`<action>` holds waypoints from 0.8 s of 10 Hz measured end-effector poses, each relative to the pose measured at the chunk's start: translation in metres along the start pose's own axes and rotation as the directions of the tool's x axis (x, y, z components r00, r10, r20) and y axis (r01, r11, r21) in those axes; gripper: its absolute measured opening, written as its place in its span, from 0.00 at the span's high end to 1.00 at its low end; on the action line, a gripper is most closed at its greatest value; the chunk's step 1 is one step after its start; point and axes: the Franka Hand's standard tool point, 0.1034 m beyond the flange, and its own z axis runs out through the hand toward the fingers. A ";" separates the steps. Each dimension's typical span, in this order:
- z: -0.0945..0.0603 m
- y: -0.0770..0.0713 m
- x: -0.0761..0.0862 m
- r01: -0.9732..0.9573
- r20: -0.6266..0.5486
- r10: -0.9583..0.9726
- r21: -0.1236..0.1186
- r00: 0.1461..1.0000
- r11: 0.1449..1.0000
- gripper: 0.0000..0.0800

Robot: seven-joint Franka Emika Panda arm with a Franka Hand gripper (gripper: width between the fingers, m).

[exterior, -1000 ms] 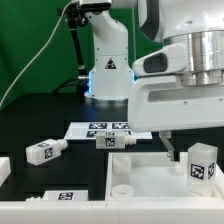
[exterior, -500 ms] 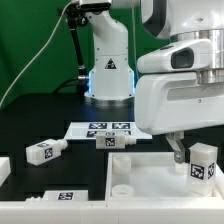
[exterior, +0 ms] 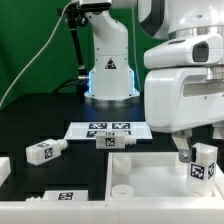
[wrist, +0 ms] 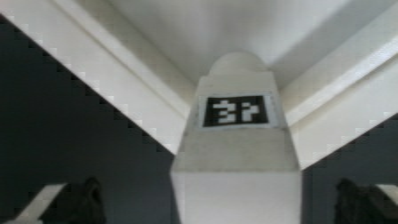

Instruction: Assemble one leg

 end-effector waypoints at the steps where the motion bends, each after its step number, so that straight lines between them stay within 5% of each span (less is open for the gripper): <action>1: 0.000 0.000 0.000 0.000 0.000 0.000 0.000 1.000 1.000 0.19; 4: 0.002 -0.001 -0.001 0.000 0.002 0.000 0.002 1.000 1.000 0.63; 8: 0.002 -0.002 0.000 -0.115 0.001 0.115 0.004 0.993 0.993 0.63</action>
Offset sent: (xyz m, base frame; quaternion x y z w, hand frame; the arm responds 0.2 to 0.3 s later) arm 0.0000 0.0000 0.0000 0.0000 0.0000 0.0000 1.0000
